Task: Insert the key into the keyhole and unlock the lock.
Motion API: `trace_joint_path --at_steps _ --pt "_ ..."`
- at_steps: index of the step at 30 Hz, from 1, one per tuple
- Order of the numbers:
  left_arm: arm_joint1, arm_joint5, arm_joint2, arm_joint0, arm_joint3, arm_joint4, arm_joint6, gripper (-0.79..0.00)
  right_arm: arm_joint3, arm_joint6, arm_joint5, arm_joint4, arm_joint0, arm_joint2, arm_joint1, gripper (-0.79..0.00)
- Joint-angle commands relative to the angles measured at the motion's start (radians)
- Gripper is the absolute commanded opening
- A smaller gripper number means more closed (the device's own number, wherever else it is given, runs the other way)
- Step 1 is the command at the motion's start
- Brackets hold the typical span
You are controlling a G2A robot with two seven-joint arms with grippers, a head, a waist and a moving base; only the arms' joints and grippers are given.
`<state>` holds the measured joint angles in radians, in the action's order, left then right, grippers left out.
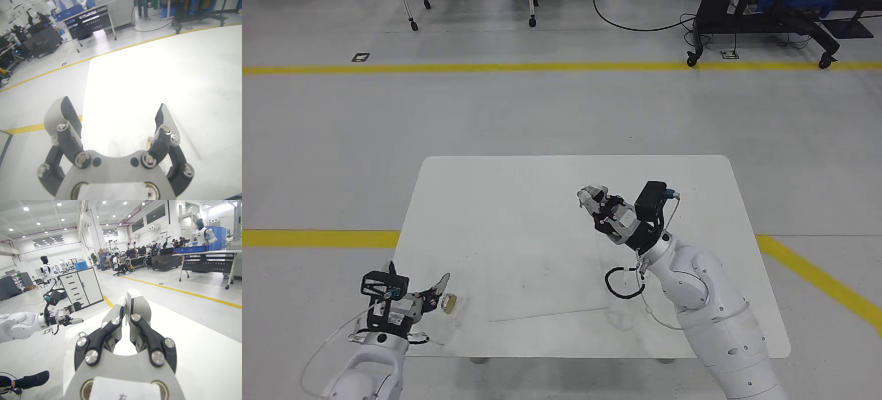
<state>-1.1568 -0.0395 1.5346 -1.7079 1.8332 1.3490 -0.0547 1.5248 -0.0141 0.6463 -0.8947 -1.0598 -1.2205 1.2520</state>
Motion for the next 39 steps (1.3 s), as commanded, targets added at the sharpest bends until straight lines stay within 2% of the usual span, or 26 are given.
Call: trace_joint_path --at_steps 1,5,9,11,22,24,26,29,32,36,39 --pt "-0.001 -0.09 -0.028 0.025 0.031 -0.063 0.016 0.0 -0.019 0.011 -0.022 0.095 -0.008 0.001 0.003 -0.785" --pt "0.001 -0.35 -0.064 0.092 0.089 -0.298 0.129 0.0 -0.052 0.113 -0.102 0.307 0.003 0.022 0.014 -0.785" --pt "0.001 -0.487 -0.117 0.2 0.063 -0.553 0.314 0.0 -0.06 0.184 -0.101 0.474 0.009 0.013 0.016 -0.785" --pt "0.002 -0.497 -0.127 0.257 0.056 -0.601 0.374 0.0 -0.066 0.204 -0.099 0.52 0.008 -0.004 0.014 -0.785" --pt "0.0 -0.488 -0.14 0.247 0.051 -0.599 0.353 0.0 -0.066 0.215 -0.091 0.549 0.007 -0.01 0.013 -0.785" --pt "-0.001 -0.535 -0.167 0.251 0.01 -0.74 0.393 0.0 -0.066 0.215 -0.091 0.549 0.007 -0.01 0.013 -0.785" --pt "0.002 -0.561 -0.182 0.292 -0.044 -0.962 0.523 0.0 -0.058 0.215 -0.101 0.549 0.001 -0.007 0.014 -0.785" --pt "0.009 -0.526 -0.2 0.389 -0.124 -1.335 0.766 0.0 -0.047 0.242 -0.141 0.581 -0.004 0.017 0.018 -0.785" --pt "0.01 -0.478 -0.223 0.476 -0.208 -1.588 0.924 0.0 -0.052 0.275 -0.199 0.606 0.006 0.04 0.023 -0.785" --pt "-0.002 -0.436 -0.283 0.576 -0.317 -1.763 1.015 0.0 -0.056 0.316 -0.236 0.643 0.017 0.066 0.029 -0.785" --pt "-0.014 -0.457 -0.335 0.632 -0.375 -1.737 0.993 0.0 -0.059 0.332 -0.243 0.669 0.024 0.079 0.033 -0.785"
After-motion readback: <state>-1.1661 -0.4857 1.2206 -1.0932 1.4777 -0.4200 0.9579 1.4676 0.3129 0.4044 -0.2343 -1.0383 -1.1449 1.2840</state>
